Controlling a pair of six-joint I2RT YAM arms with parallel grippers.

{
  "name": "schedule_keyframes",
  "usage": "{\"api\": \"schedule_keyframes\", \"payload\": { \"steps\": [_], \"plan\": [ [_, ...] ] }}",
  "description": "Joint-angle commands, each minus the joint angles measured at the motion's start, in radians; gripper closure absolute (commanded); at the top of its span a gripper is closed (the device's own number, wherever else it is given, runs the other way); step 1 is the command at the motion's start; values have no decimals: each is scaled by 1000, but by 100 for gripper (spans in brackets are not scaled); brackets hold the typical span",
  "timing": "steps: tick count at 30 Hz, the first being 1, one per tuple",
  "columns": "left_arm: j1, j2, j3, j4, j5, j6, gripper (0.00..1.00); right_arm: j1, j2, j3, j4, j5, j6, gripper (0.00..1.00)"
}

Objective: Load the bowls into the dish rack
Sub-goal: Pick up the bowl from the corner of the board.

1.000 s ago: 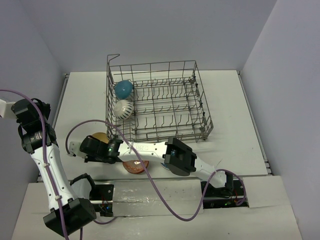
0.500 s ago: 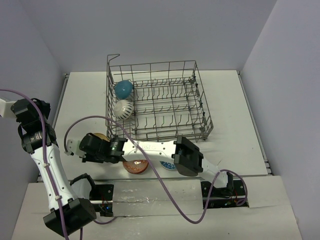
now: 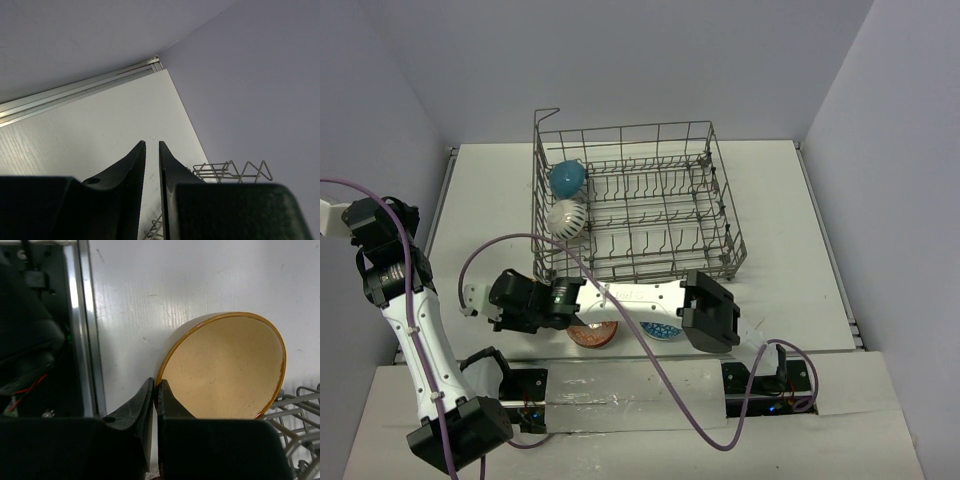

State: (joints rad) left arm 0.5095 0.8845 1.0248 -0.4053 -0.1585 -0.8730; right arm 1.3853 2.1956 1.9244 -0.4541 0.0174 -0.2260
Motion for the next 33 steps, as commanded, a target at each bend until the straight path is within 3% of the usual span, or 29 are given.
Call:
{"api": "schedule_keyframes", "payload": {
  "steps": [1, 33],
  "plan": [
    [6, -18, 9, 23, -21, 26, 78, 9, -149, -4, 141, -43, 22, 100],
    [6, -15, 9, 19, -16, 19, 77, 6, -295, -123, 199, -137, 67, 100]
  ]
}}
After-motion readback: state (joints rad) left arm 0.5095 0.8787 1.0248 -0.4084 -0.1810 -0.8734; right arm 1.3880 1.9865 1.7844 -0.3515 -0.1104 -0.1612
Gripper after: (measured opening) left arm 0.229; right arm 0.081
